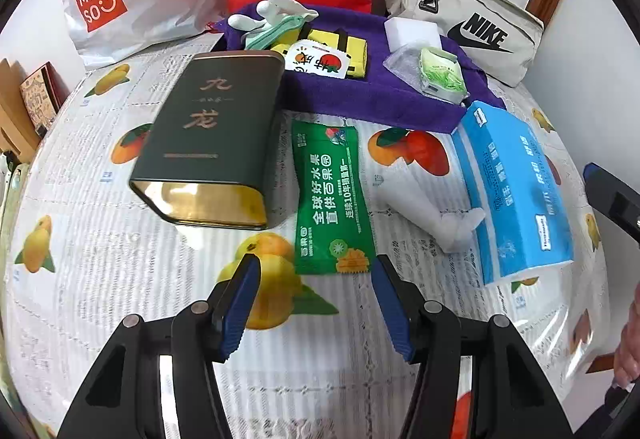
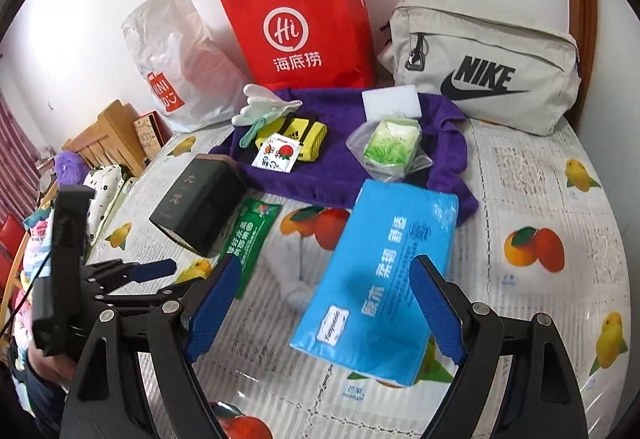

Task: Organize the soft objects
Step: 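Withdraw both tools from the towel toward the green snack packet, then grasp the green snack packet with the left tool, then grasp the white crumpled cloth with the right tool while the left tool holds the packet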

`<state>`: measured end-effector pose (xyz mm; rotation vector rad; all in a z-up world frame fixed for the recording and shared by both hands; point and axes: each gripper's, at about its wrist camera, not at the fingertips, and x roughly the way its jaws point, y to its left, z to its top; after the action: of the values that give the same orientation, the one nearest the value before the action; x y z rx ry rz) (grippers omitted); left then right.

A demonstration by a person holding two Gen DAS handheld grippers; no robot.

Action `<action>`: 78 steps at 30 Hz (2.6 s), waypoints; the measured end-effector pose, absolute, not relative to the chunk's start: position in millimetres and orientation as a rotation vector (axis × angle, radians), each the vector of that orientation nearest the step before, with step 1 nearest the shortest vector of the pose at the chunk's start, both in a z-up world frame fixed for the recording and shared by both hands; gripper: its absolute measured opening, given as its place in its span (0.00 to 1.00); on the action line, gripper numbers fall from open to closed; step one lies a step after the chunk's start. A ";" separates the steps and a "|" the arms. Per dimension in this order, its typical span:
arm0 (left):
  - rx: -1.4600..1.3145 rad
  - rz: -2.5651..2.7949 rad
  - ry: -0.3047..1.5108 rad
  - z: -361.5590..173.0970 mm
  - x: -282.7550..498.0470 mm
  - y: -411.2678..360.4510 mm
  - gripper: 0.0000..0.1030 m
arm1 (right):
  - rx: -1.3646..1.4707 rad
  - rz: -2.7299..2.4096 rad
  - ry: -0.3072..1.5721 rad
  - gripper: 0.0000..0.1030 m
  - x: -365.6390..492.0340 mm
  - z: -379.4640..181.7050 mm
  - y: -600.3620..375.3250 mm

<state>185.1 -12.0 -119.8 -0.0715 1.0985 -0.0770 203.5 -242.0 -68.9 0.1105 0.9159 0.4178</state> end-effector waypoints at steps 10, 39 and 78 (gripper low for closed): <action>-0.022 -0.066 1.096 -145.0 199.9 -32.8 0.56 | 0.076 0.448 0.939 0.83 193.0 -83.6 -248.5; 0.027 -0.146 1.133 -142.3 124.8 -18.9 0.61 | 0.029 0.467 0.979 0.83 158.9 -97.0 -233.8; -0.102 -0.122 1.042 -146.4 139.5 58.6 0.32 | -0.419 0.440 1.078 0.40 217.3 -144.2 -110.3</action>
<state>139.5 58.6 -146.4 -0.1016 1.0422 -0.1218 217.3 -110.3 -144.2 -0.4188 1.0777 0.4400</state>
